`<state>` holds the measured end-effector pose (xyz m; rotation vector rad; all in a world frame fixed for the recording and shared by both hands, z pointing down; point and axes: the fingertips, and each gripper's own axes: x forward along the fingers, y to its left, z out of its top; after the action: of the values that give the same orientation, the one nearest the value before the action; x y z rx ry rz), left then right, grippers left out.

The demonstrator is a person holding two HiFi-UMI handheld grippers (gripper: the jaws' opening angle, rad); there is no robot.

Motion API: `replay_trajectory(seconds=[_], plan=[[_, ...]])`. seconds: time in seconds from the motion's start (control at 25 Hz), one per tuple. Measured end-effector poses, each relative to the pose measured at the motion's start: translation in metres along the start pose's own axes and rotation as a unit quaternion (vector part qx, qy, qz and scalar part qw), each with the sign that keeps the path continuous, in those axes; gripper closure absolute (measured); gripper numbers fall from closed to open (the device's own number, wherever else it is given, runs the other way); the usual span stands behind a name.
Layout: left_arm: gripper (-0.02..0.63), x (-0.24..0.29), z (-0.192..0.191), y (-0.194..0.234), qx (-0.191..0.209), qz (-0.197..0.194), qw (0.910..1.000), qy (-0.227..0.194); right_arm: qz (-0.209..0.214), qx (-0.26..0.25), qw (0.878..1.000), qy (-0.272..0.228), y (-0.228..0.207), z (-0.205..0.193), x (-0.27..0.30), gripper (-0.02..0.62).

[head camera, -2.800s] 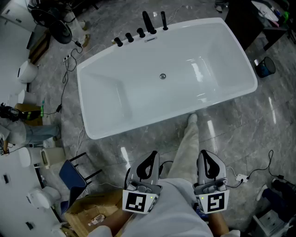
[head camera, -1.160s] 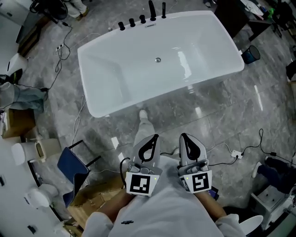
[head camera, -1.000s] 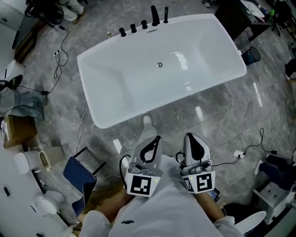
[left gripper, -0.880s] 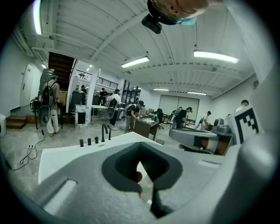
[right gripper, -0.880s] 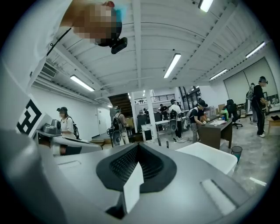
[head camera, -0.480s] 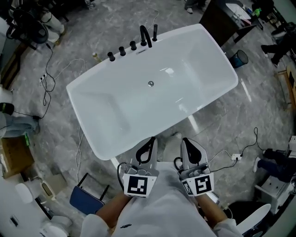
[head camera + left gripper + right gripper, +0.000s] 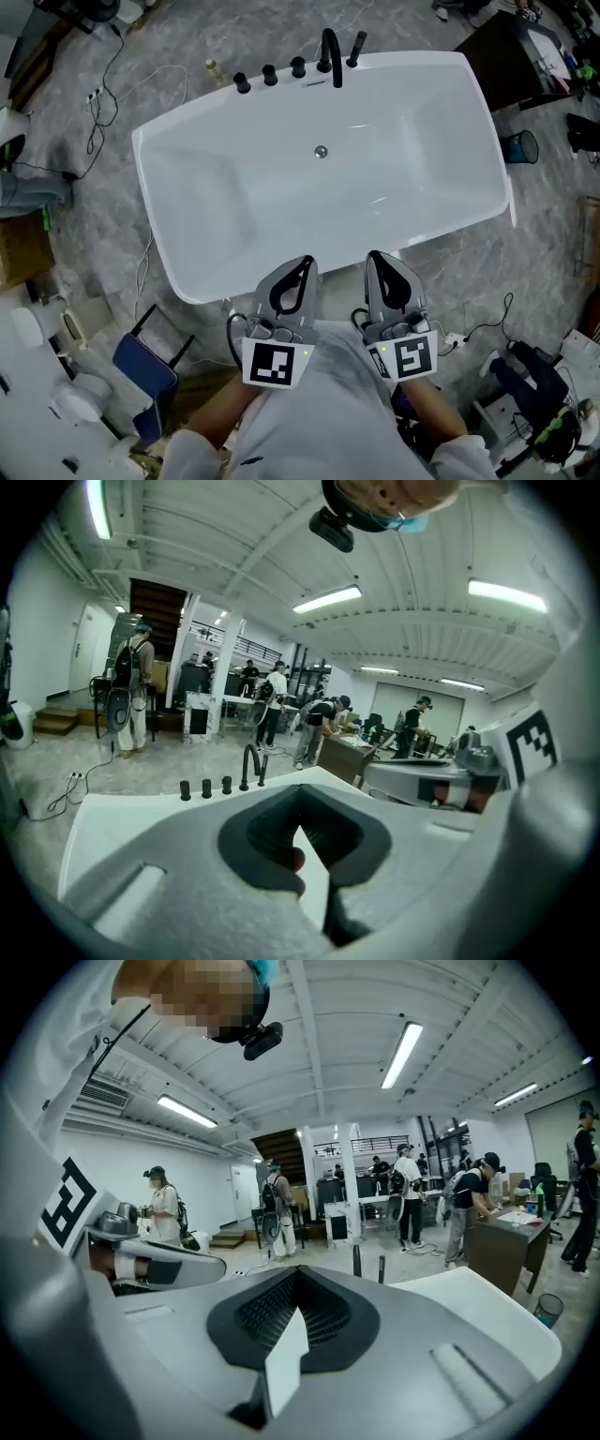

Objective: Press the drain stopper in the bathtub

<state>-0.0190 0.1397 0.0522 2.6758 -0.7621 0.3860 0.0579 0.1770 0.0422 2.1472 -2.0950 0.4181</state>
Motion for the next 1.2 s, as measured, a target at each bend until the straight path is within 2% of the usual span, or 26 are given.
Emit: replay_trajectory(seconds=[0.12, 0.24, 0.4, 0.48, 0.64, 0.92, 1.2], plan=[[0.601, 0.036, -0.017, 0.012, -0.017, 0.028, 0.9993, 0.02, 0.048, -0.012, 0.999, 0.021, -0.021, -0.014, 0.039, 0.597], [0.601, 0.075, -0.03, 0.022, -0.027, 0.03, 0.9989, 0.022, 0.095, -0.034, 0.994, 0.039, -0.034, -0.034, 0.079, 0.597], [0.601, 0.11, -0.046, 0.038, -0.062, 0.062, 0.996, 0.017, 0.163, -0.053, 0.982, 0.078, -0.046, -0.069, 0.122, 0.597], [0.601, 0.128, -0.062, 0.051, -0.062, 0.083, 0.9942, 0.029, 0.185, -0.059, 0.976, 0.101, -0.055, -0.09, 0.144, 0.597], [0.601, 0.155, -0.098, 0.074, -0.04, 0.088, 0.9939, 0.054, 0.203, -0.087, 0.966, 0.132, -0.073, -0.137, 0.186, 0.597], [0.601, 0.19, -0.173, 0.119, -0.074, 0.099, 0.9904, 0.063, 0.234, -0.13, 0.946, 0.185, -0.08, -0.23, 0.255, 0.592], [0.601, 0.227, -0.264, 0.161, -0.098, 0.102, 0.9866, 0.081, 0.222, -0.16, 0.938, 0.213, -0.099, -0.343, 0.312, 0.592]])
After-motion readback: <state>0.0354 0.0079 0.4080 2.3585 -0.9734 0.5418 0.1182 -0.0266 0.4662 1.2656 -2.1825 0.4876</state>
